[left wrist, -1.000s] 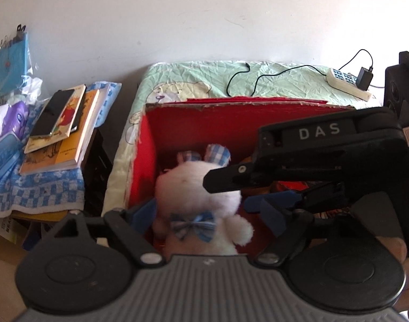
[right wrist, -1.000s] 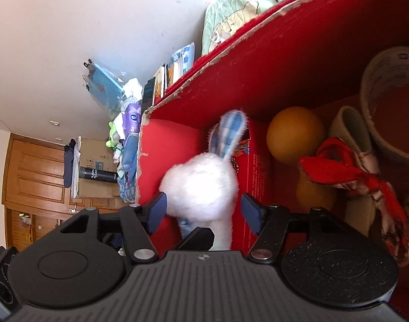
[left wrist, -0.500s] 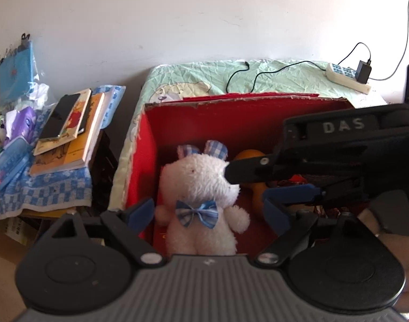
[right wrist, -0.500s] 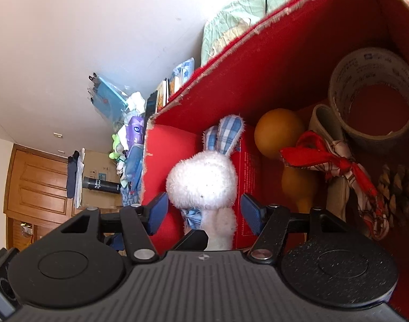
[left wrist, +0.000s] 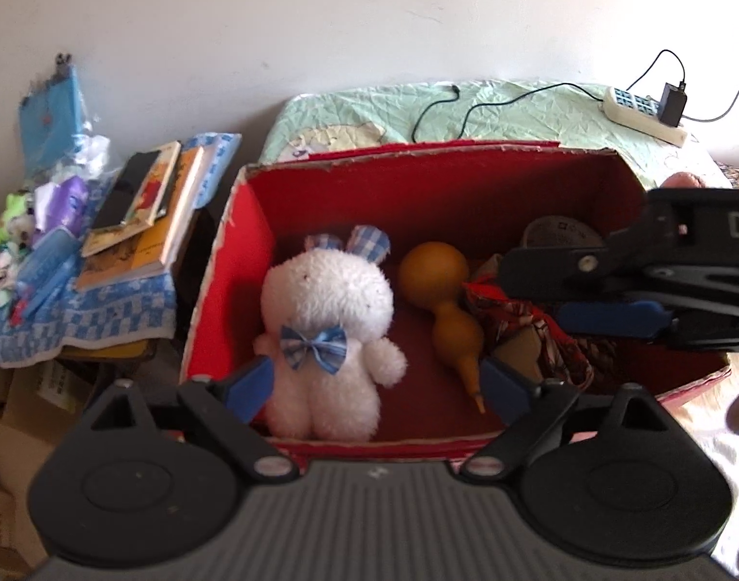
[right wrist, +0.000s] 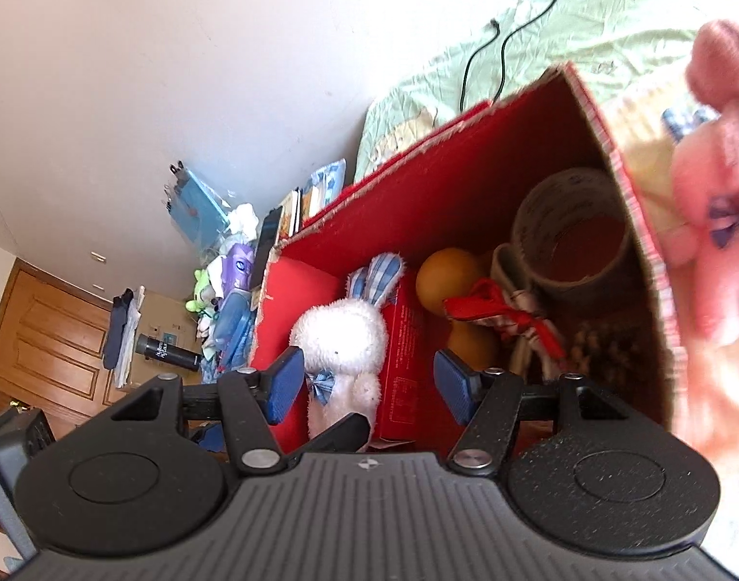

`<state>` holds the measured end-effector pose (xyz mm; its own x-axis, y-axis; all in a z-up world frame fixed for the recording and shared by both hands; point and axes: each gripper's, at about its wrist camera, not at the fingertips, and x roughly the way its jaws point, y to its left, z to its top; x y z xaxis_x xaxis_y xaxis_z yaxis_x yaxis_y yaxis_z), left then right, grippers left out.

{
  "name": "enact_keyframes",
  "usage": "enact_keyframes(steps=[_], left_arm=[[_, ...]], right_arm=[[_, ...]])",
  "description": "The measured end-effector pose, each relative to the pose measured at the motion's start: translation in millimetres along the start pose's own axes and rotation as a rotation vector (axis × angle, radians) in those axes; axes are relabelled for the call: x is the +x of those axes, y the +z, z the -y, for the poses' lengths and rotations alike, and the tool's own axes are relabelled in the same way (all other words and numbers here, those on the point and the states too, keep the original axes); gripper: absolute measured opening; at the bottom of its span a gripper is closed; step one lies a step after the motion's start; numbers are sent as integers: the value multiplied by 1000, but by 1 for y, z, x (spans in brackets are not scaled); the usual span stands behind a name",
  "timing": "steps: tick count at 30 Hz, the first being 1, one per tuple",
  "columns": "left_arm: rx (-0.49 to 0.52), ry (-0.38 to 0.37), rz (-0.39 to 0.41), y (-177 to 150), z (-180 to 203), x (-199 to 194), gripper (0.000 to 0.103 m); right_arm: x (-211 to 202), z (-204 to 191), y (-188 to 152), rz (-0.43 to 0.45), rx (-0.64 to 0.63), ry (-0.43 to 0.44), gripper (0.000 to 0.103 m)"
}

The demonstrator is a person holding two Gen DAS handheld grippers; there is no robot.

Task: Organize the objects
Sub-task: 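Withdraw both grippers from the box toward the yellow tiger plush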

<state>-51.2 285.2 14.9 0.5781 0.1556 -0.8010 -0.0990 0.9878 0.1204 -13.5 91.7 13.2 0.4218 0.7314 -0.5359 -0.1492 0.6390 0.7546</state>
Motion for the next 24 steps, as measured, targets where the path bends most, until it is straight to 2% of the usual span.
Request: enact_keyframes(steps=[12,19,24], left_arm=[[-48,26,-16,-11,67,-36,95],[-69,3,-26,-25,104,-48,96],[-73,-27,-49,-37,132,-48,100]], right_arm=[[-72,24,0,0,-58,27,64],[-103,43,-6,-19,-74,35,64],[-119,56,-14,-29,-80,12,64]])
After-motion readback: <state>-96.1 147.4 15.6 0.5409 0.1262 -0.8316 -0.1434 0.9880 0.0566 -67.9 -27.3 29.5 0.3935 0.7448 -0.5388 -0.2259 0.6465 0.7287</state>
